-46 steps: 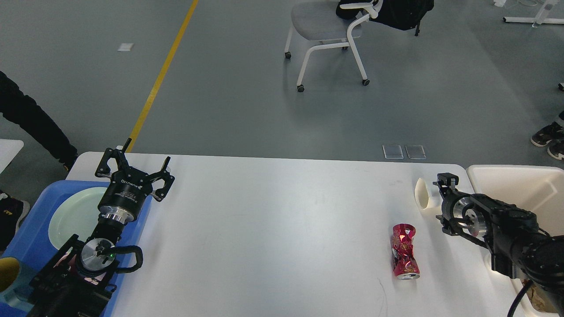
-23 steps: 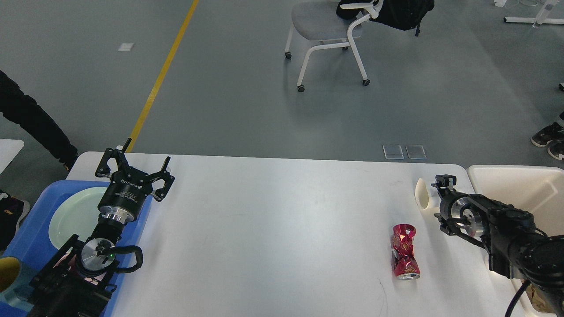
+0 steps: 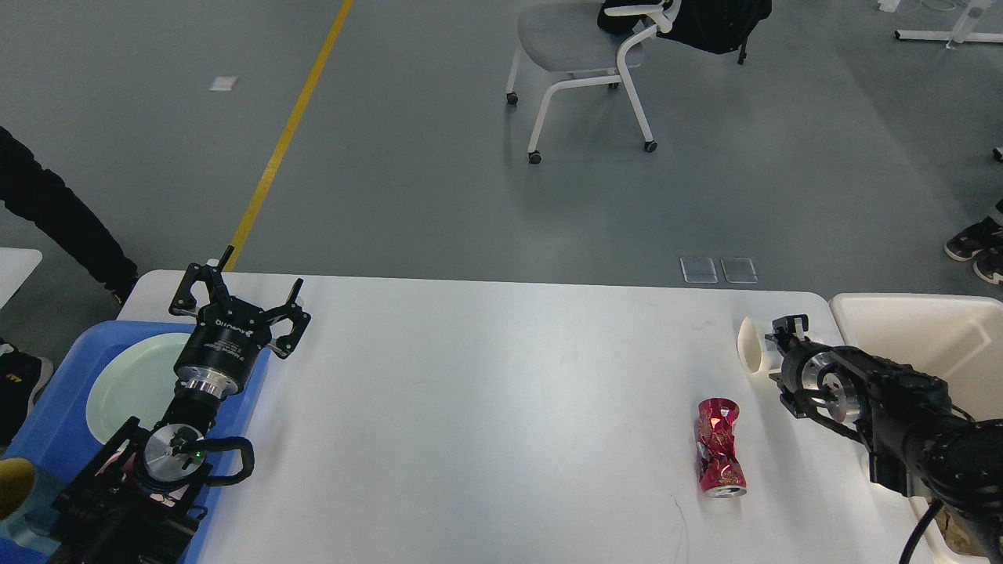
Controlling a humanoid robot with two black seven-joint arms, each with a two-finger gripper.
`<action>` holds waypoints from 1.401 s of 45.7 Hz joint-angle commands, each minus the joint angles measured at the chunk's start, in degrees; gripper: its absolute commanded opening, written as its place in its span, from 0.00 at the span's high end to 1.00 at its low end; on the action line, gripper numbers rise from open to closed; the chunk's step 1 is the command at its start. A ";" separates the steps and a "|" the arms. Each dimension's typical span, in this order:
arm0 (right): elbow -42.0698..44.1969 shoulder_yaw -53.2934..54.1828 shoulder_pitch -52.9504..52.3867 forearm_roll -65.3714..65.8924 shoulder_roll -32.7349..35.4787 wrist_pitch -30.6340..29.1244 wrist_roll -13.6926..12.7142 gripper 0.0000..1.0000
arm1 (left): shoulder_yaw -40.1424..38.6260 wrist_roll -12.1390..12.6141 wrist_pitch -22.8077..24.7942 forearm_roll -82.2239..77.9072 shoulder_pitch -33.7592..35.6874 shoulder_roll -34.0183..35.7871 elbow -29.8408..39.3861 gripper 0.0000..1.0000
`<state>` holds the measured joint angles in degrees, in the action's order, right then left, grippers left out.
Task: Tidy desktop
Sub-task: 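Grasp the white paper cup with the right gripper, then lift the paper cup with the right gripper and drop it into the bin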
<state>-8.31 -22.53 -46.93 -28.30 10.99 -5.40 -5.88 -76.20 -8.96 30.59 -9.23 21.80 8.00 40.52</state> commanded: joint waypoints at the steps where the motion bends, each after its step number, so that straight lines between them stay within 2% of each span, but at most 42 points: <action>1: -0.12 -0.23 0.00 0.35 0.35 -0.58 0.00 0.82 | 0.00 0.00 0.00 0.00 0.00 0.00 0.00 0.04; 6: -0.21 -0.32 0.00 0.53 0.70 -1.02 -0.27 0.97 | 0.00 0.00 0.00 0.00 0.00 0.00 0.00 0.04; 10: -0.30 -0.24 -0.09 0.62 1.06 -1.11 -0.79 1.00 | 0.00 0.00 0.00 0.00 0.00 0.00 0.00 0.04; 22: -0.65 -0.59 -0.61 0.97 3.34 -5.15 -1.85 1.00 | 0.00 0.00 0.00 0.00 0.00 0.00 0.00 0.04; 26: -1.35 -0.68 -2.89 2.19 4.30 -6.99 -2.99 1.00 | 0.00 0.00 0.00 0.00 0.00 0.00 0.00 0.04; 32: -3.81 -1.20 -7.90 6.67 9.31 -11.30 -3.70 1.00 | 0.00 0.00 0.00 0.00 0.00 0.00 0.00 0.04; 41: -13.47 -8.14 -20.81 18.27 16.69 -17.71 -3.87 1.00 | 0.00 0.00 0.00 0.00 0.00 0.00 0.00 0.04; 48: -21.82 -20.43 -34.43 25.13 18.11 -29.22 -3.87 1.00 | 0.00 0.00 0.00 0.00 0.00 0.00 0.00 0.04; 51: -26.30 -26.67 -40.67 25.40 17.93 -31.68 -3.87 1.00 | 0.00 0.00 0.00 0.00 0.00 0.00 0.00 0.04; 58: -40.53 -37.31 -55.96 26.72 17.23 -32.83 -3.87 1.00 | 0.00 0.00 0.00 0.00 0.00 0.00 0.00 0.04; 64: -53.98 -44.26 -69.50 31.02 13.63 -32.92 -3.87 1.00 | 0.00 0.00 0.00 0.00 0.00 0.00 0.00 0.04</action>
<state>-51.52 -61.19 -105.62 -0.62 27.39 -38.15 -9.76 -76.20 -8.96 30.59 -9.23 21.80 8.00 40.51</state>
